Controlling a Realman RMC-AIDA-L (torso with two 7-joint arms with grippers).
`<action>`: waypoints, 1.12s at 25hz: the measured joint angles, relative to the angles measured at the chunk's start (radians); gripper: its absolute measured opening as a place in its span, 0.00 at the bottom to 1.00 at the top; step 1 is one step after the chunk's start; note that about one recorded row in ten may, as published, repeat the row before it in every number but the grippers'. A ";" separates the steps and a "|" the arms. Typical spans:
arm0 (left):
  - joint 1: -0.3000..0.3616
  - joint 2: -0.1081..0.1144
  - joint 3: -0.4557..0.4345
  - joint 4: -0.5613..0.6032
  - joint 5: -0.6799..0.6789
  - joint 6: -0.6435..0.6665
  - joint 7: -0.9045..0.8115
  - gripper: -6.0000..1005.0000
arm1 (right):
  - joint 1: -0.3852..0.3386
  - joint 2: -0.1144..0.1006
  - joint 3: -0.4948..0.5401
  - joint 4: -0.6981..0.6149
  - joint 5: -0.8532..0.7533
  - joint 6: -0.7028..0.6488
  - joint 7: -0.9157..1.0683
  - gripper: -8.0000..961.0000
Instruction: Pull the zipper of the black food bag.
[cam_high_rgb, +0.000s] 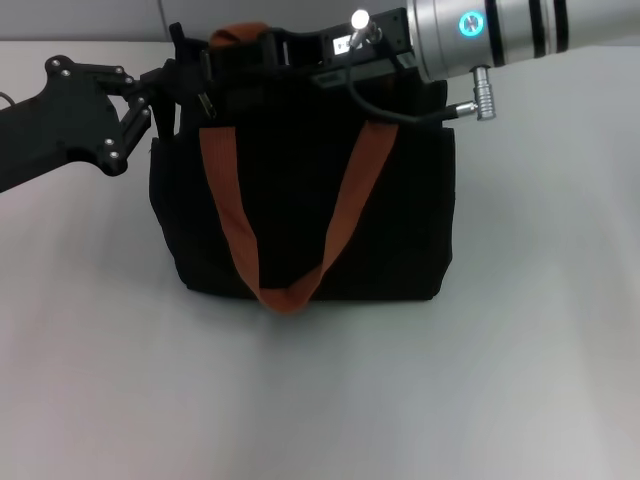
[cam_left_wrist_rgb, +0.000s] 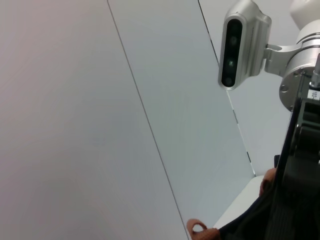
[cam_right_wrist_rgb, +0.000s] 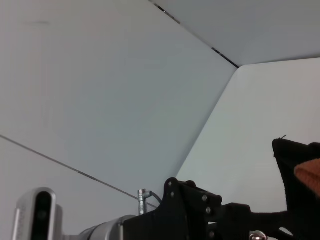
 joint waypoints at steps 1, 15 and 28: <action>-0.001 0.000 0.000 0.000 0.000 0.002 -0.001 0.05 | 0.003 0.000 -0.004 0.004 0.000 0.005 0.000 0.82; -0.016 0.000 0.000 0.006 0.003 0.023 -0.019 0.05 | 0.029 0.004 -0.092 0.013 0.072 0.016 -0.009 0.82; -0.015 0.001 0.000 0.012 0.007 0.016 -0.046 0.06 | -0.032 -0.005 -0.102 -0.032 0.081 0.029 -0.008 0.82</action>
